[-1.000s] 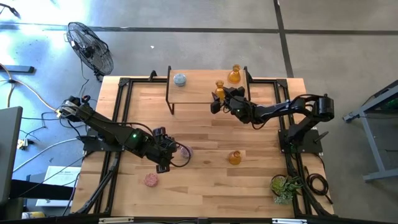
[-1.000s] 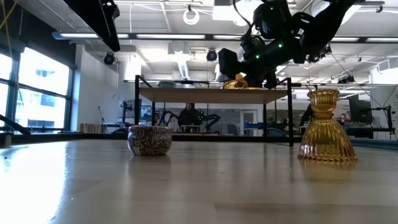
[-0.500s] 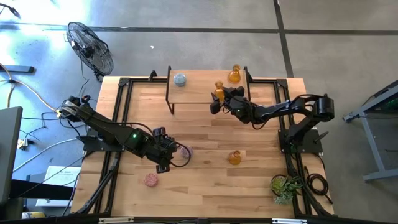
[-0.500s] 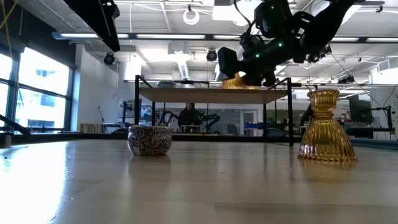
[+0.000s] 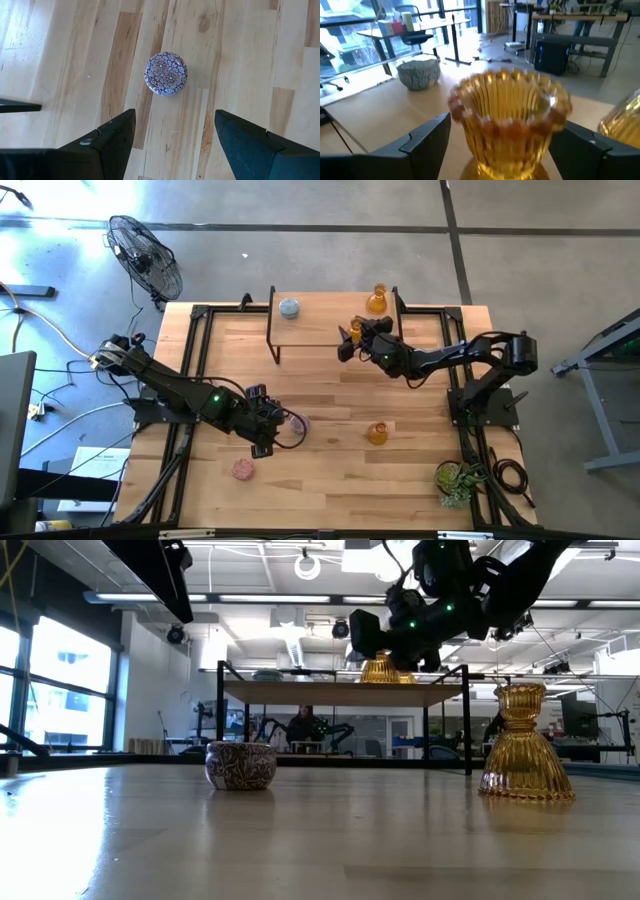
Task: Pick & Place candle stick holders
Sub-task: Put the left orange candle holder on the shelf, then put the red patterned candle on the shelf
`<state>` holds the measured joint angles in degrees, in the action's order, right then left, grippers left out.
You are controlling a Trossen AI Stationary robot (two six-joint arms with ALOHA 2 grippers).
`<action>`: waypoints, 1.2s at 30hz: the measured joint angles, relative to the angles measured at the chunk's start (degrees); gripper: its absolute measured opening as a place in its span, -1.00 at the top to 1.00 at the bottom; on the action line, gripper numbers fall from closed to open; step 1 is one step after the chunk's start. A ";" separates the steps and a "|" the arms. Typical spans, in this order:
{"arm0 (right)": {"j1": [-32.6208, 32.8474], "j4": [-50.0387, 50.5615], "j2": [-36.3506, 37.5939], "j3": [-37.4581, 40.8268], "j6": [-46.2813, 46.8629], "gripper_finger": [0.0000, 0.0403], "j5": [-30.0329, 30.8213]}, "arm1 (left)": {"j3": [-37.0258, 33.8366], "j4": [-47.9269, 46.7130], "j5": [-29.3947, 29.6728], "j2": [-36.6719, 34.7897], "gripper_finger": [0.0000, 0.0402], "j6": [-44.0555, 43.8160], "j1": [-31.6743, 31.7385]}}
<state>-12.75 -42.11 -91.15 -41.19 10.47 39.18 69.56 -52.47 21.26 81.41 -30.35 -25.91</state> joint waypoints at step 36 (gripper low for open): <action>16.03 -22.90 14.83 0.00 -38.95 -0.50 11.39 | 0.00 -0.42 -0.03 0.00 -0.34 -0.08 0.02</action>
<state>3.27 -65.00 -76.33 -41.19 -28.48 50.57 69.56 -52.88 21.23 81.41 -30.43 -25.89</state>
